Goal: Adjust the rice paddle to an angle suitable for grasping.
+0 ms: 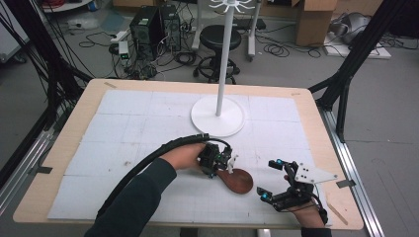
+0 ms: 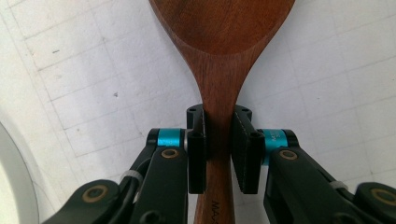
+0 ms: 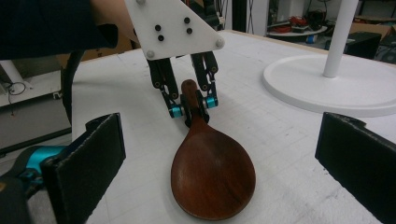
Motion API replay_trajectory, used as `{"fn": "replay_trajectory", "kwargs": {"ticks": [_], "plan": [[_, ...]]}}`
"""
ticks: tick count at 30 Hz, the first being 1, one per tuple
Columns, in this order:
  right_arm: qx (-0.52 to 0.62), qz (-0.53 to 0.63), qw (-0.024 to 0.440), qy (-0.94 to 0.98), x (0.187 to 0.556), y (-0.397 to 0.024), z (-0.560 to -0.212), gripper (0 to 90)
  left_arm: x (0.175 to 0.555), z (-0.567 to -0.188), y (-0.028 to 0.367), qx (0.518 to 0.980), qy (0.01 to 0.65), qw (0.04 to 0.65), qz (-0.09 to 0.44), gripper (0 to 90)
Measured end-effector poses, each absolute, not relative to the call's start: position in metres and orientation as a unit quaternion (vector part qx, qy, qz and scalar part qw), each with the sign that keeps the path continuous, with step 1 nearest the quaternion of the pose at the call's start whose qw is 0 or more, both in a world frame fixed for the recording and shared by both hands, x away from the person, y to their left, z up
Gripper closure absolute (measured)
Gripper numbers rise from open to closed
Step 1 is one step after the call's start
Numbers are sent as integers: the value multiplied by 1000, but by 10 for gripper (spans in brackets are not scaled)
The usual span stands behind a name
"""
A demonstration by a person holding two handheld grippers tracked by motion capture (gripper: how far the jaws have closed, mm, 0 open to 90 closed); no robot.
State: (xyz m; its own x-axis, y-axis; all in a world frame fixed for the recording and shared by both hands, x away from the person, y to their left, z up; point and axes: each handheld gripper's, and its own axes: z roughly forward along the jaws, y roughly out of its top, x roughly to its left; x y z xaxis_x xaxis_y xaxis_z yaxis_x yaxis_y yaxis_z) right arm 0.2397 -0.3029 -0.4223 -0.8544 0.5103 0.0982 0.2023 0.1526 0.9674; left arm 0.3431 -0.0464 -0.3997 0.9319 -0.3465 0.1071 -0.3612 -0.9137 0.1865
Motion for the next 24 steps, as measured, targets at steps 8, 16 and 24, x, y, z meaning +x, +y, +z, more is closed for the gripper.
{"fn": "replay_trajectory", "kwargs": {"ticks": [8,16,24], "plan": [[237,606,128,749,240,-303,-423,5,345,-403,-47,980,-175,93,31,762],[238,606,126,749,240,-303,-423,5,345,-399,-43,981,-162,106,20,640],[238,606,125,749,240,-303,-423,5,340,-379,-25,981,-148,129,0,518]]}}
